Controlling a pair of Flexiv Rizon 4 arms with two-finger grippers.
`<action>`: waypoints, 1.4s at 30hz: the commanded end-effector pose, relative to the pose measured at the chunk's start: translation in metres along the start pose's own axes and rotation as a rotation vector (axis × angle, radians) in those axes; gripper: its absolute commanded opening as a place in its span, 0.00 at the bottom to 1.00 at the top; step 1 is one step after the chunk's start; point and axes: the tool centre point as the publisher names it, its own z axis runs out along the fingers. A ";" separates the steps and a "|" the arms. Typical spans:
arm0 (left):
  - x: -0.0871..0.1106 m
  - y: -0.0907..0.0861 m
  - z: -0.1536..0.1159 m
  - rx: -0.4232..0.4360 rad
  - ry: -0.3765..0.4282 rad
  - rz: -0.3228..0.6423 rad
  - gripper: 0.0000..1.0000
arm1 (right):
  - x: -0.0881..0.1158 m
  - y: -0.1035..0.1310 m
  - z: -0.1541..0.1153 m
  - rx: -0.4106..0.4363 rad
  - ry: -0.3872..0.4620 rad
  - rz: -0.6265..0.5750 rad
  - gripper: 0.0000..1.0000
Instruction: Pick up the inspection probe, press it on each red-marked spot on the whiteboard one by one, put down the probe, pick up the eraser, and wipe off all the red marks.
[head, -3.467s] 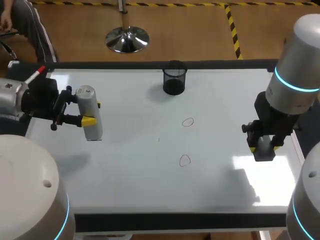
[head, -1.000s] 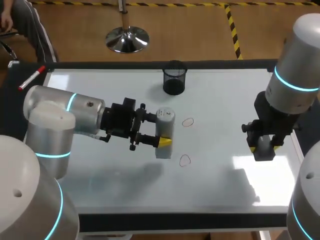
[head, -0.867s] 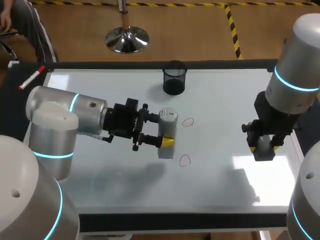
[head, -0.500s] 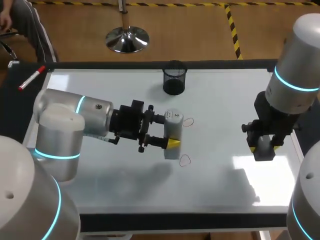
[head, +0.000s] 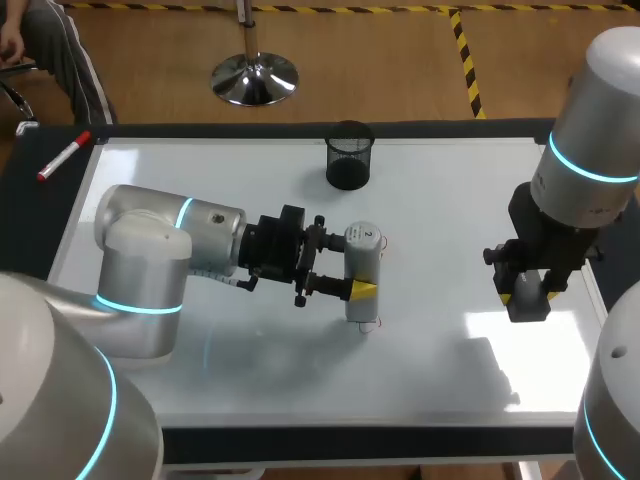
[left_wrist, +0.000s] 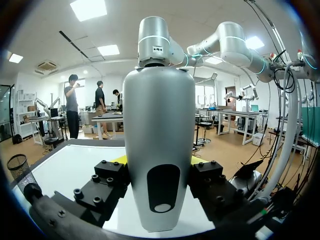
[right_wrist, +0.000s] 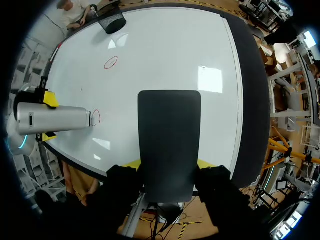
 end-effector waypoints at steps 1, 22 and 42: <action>-0.008 0.008 0.012 0.014 0.010 -0.001 0.00 | -0.001 0.000 0.000 -0.002 0.002 -0.001 0.00; -0.003 0.014 0.017 0.010 0.021 -0.017 0.00 | -0.001 0.000 0.000 -0.002 0.002 -0.001 0.00; -0.002 0.027 0.019 0.004 0.026 -0.043 0.00 | -0.001 0.000 0.000 -0.002 0.002 -0.001 0.00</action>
